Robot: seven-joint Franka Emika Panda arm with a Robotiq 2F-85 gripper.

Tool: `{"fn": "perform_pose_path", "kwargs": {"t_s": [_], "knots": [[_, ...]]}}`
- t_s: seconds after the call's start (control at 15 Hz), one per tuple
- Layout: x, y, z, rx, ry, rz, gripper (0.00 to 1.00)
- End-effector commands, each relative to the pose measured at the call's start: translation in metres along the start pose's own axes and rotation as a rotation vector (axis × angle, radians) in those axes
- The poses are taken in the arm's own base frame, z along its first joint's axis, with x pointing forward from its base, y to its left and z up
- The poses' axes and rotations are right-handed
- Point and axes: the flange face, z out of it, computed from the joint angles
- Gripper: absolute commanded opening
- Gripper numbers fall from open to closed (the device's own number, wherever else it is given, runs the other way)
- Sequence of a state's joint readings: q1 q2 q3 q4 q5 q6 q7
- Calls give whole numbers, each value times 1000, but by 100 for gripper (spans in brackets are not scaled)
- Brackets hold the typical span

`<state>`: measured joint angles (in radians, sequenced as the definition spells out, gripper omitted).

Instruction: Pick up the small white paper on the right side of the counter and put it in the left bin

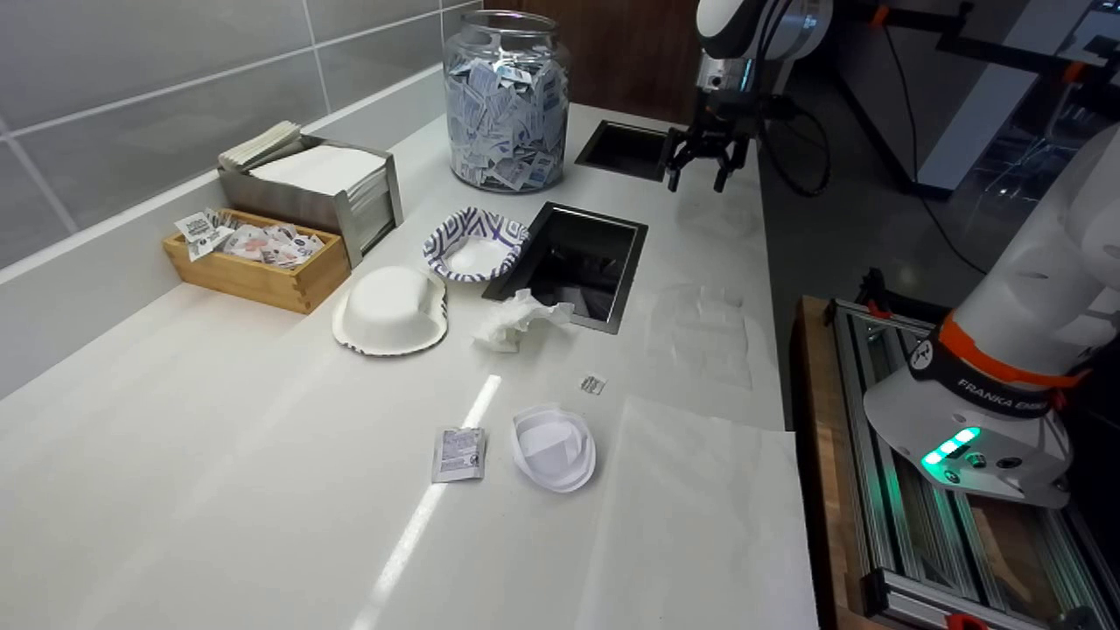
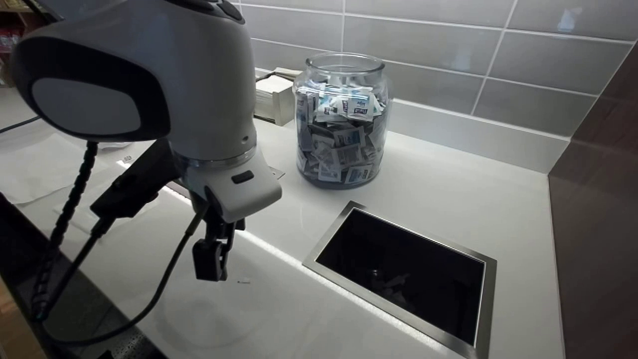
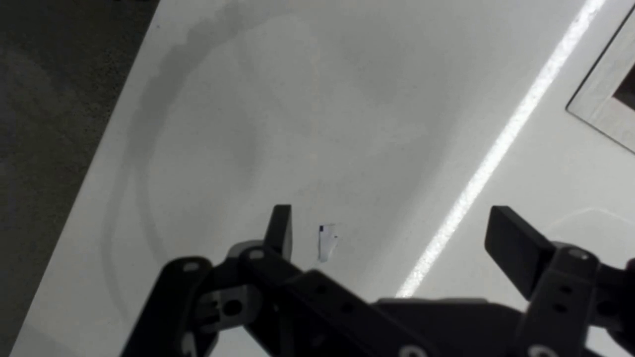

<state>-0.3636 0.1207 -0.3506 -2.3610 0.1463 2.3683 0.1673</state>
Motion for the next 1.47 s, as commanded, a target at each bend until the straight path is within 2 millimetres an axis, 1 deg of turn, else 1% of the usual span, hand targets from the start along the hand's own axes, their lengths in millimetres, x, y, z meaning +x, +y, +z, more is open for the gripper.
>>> {"fn": "perform_pose_path", "kwargs": {"t_s": [0.0, 0.47, 1.07, 1.13, 1.27, 1.4], "knots": [[10, 7, 11, 1, -2, 25, 100], [19, 14, 23, -16, -14, 47, 100], [26, 19, 28, -13, -18, 61, 100], [27, 20, 28, -12, -15, 64, 98], [28, 21, 27, -7, -12, 69, 90], [29, 22, 27, -3, -12, 74, 78]]}}
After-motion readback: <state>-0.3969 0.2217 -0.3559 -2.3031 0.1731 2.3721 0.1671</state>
